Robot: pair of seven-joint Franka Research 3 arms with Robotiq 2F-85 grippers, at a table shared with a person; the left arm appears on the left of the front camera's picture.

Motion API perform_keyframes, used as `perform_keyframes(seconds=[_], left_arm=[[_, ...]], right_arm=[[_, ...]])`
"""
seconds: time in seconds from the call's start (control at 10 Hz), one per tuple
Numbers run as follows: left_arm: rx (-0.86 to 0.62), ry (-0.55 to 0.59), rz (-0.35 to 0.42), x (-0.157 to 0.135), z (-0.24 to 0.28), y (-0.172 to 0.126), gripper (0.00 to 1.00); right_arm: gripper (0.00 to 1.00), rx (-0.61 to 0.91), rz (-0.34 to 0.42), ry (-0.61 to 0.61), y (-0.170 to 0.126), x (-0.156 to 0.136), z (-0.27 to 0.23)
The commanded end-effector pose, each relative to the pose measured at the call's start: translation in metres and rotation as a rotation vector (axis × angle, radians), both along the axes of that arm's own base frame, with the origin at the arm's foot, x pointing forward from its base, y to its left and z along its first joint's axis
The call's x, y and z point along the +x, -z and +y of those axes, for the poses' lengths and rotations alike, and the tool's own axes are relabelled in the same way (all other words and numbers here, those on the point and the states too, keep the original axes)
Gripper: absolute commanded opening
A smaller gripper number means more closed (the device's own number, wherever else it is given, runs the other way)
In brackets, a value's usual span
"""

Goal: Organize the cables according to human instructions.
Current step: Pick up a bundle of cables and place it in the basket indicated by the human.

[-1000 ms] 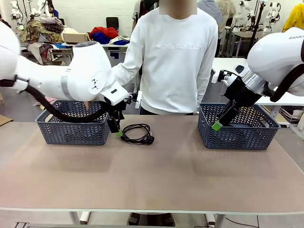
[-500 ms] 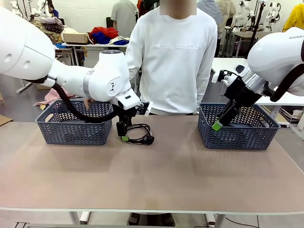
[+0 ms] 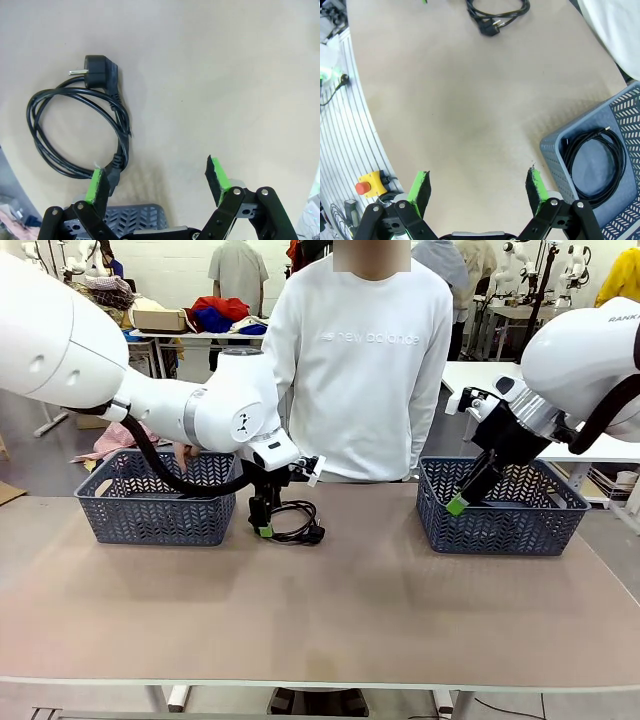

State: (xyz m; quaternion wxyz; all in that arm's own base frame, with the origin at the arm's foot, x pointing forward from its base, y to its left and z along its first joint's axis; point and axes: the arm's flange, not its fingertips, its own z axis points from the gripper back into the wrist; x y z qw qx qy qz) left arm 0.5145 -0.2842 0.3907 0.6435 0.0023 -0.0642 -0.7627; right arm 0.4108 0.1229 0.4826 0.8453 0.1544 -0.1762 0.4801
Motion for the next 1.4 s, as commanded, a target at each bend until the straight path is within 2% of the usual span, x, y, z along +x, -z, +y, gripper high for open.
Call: perform_keyframes(seconds=[0.0,0.3,0.7,1.0,1.3], left_arm=[[0.004,-0.003,-0.001,0.0,0.002,0.0,1.0],[-0.001,0.001,0.0,0.0,-0.001,0.0,1.0],[0.048,0.012,0.03,0.042,-0.003,0.02,1.0],[0.06,0.025,0.053,0.059,-0.007,0.042,1.0],[0.078,0.038,0.084,0.062,-0.013,0.054,1.0]], right_arm=[[1.0,-0.002,-0.001,-0.002,-0.003,0.001,0.0],[1.0,-0.002,-0.001,-0.002,-0.003,0.001,0.0],[1.0,-0.002,-0.001,-0.002,-0.003,0.001,0.0],[1.0,-0.002,-0.001,-0.002,-0.003,0.001,0.0],[1.0,-0.002,-0.001,-0.002,-0.003,0.001,0.0]])
